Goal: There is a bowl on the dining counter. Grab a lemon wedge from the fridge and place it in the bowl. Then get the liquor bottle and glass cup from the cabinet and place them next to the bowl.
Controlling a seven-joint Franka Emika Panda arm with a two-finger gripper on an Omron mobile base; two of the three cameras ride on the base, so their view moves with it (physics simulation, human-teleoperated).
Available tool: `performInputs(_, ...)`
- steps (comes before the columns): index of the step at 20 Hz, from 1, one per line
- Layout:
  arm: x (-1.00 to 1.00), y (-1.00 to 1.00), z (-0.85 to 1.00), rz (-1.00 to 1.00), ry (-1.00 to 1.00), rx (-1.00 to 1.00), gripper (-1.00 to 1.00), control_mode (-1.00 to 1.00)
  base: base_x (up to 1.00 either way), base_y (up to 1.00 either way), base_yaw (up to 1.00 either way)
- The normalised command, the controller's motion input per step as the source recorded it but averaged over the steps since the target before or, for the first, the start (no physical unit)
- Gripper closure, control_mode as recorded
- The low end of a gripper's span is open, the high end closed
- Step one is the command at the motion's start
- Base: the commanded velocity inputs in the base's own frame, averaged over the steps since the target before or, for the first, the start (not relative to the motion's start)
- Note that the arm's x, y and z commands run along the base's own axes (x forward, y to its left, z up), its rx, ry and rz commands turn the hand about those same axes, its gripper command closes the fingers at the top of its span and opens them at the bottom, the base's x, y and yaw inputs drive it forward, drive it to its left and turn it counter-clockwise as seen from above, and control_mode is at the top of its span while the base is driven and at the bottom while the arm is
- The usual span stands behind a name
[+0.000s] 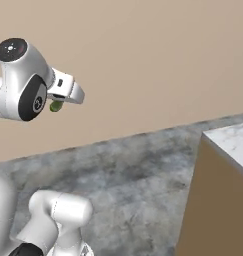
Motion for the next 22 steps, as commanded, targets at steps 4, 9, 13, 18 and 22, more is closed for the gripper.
performInputs(4, 0.00, 0.00, 0.00, 0.00, 0.00, 0.00, 1.00, 1.00, 0.89, 0.57, -0.50)
performInputs(9, 0.00, 0.00, 0.00, 0.00, 0.00, 0.00, 1.00, 1.00, 0.88, 0.51, -0.51)
performInputs(13, 0.00, 0.00, 0.00, 0.00, 0.00, 0.00, 1.00, 1.00, 0.89, 0.38, -0.52)
performInputs(18, 0.00, 0.00, 0.00, 0.00, 0.00, 0.00, 1.00, 1.00, 0.93, 0.33, -0.53)
performInputs(22, 0.00, 0.00, 0.00, 0.00, 0.00, 0.00, 1.00, 1.00, 0.95, 0.30, -0.53)
